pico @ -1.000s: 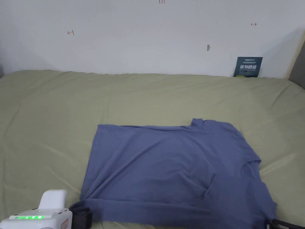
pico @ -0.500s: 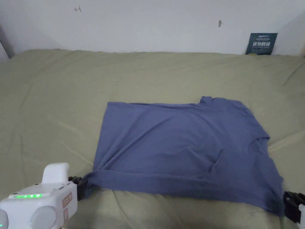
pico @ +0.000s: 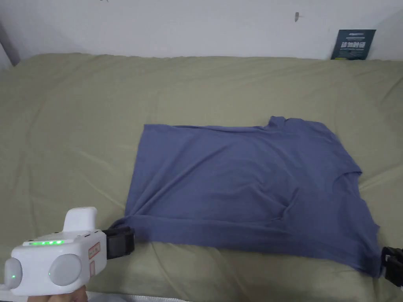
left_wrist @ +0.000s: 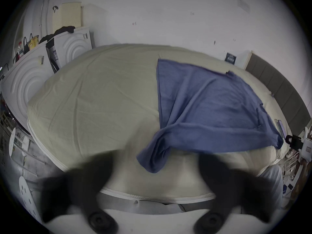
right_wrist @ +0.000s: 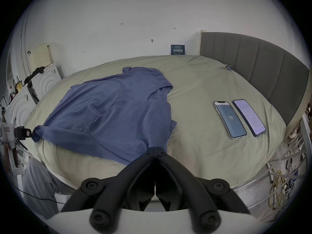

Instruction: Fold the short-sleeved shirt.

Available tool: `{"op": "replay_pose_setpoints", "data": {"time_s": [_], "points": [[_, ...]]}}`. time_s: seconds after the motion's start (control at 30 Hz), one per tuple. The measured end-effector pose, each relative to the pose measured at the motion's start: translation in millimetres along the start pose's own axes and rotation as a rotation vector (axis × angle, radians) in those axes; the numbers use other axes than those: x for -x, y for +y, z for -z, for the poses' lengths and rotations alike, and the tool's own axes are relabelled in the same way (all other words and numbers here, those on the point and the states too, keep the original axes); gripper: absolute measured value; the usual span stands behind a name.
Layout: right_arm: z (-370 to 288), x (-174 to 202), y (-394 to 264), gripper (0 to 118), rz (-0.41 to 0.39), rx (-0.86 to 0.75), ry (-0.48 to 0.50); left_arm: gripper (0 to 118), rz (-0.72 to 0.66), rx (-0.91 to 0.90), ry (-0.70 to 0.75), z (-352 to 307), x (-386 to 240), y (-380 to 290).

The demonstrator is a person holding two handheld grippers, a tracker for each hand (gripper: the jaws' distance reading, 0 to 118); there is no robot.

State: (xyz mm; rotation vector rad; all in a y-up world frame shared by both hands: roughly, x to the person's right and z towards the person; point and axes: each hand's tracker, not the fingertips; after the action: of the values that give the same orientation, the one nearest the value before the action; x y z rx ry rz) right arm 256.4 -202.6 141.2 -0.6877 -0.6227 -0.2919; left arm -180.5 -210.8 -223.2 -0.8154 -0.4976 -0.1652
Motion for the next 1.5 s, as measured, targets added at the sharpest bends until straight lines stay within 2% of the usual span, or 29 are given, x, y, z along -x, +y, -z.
{"op": "replay_pose_setpoints", "data": {"time_s": [0.13, 0.17, 0.2, 0.23, 0.27, 0.3, 0.37, 0.4, 0.43, 0.47, 0.5, 0.57, 0.63, 0.67, 0.7, 0.73, 0.77, 0.8, 0.87, 1.03, 1.07, 1.17, 1.2, 1.3, 1.33, 1.5], "points": [[4.7, -5.8, 1.4, 0, 0.002, 0.017, 0.004, 111, 0.019, 0.068, 0.026, 13.0, -16.6, 10.8], [5.5, -7.2, 2.0, 0, 0.004, 0.022, 0.000, 106, 0.020, 0.071, 0.031, 14.6, -19.7, 12.2], [6.6, -8.8, 2.2, 0, 0.009, 0.025, 0.002, 88, 0.023, 0.075, 0.024, 14.0, -21.7, 13.3], [7.5, -10.1, 2.6, 0, 0.017, 0.032, 0.007, 58, 0.023, 0.086, 0.014, 20.7, -16.7, 13.6], [13.3, -15.2, 0.9, 0, 0.024, 0.038, 0.013, 20, 0.020, 0.103, -0.021, 23.0, -16.8, 13.7], [15.7, -18.3, 0.0, 1, 0.030, 0.040, 0.017, 5, 0.011, 0.099, -0.028, 20.9, -19.1, 12.9], [14.1, -21.1, -0.4, 3, 0.036, 0.042, 0.030, 4, 0.030, 0.099, -0.018, 20.3, -19.3, 13.0], [10.3, -15.6, 0.9, 35, 0.033, 0.047, 0.033, 4, 0.032, 0.094, -0.015, 20.3, -17.3, 13.2], [10.2, -15.1, 1.7, 76, 0.028, 0.065, 0.040, 4, 0.027, 0.097, -0.015, 20.7, -15.1, 14.5], [13.7, -17.0, 0.4, 111, 0.031, 0.102, 0.092, 4, 0.013, 0.099, -0.029, 21.2, -13.7, 15.4], [18.0, -18.6, -1.3, 118, 0.037, 0.134, 0.113, 4, 0.008, 0.098, -0.029, 25.2, -11.7, 13.4], [25.9, -24.2, -1.4, 118, 0.021, 0.113, 0.090, 4, 0.007, 0.099, -0.028, 27.8, -9.4, 14.2], [40.4, -27.4, -2.8, 118, 0.015, 0.162, 0.086, 4, 0.002, 0.104, -0.024, 27.5, -9.4, 13.2], [44.2, -19.9, -1.8, 111, 0.018, 0.171, 0.091, 4, 0.003, 0.105, -0.023, 28.3, -9.1, 12.9], [45.6, -19.0, -1.6, 67, 0.017, 0.172, 0.099, 4, 0.003, 0.107, -0.023, 29.1, -8.0, 13.1], [45.3, -18.7, -1.7, 6, 0.014, 0.166, 0.096, 4, 0.005, 0.108, -0.017, 29.9, -6.5, 13.6], [47.0, -18.5, -1.2, 4, -0.009, 0.174, 0.059, 4, 0.005, 0.110, -0.019, 25.8, -14.4, 9.7], [46.7, -13.9, -2.7, 4, -0.054, 0.168, 0.126, 4, 0.003, 0.111, -0.019, 25.2, -16.3, 8.5], [41.8, -15.7, 3.7, 4, -0.027, 0.187, 0.146, 4, -0.003, 0.118, -0.019, 25.1, -17.0, 7.8], [30.9, -23.8, 6.7, 4, -0.063, 0.141, 0.136, 4, -0.001, 0.121, -0.023, 18.8, -13.6, 17.7], [13.8, -9.3, 21.2, 4, -0.065, 0.133, 0.138, 4, -0.001, 0.119, -0.026, 18.6, -11.7, 19.8], [-1.2, -4.2, 38.7, 4, -0.068, 0.100, 0.139, 4, 0.016, 0.108, -0.029, 11.4, -13.8, 28.8], [23.3, -18.1, 33.2, 4, -0.056, 0.104, 0.150, 4, 0.022, 0.105, -0.029, 9.2, -14.5, 34.1], [38.1, -28.3, 51.2, 4, -0.065, 0.076, 0.152, 4, 0.033, 0.094, -0.031, 13.7, -13.8, 49.3], [29.7, -17.1, 63.4, 4, -0.106, 0.045, 0.118, 4, 0.037, 0.086, -0.031, 15.8, -13.8, 54.7], [49.1, -6.7, 107.4, 4, -0.106, 0.015, 0.106, 4, 0.058, 0.052, -0.028, 33.0, -20.6, 93.9]]}}
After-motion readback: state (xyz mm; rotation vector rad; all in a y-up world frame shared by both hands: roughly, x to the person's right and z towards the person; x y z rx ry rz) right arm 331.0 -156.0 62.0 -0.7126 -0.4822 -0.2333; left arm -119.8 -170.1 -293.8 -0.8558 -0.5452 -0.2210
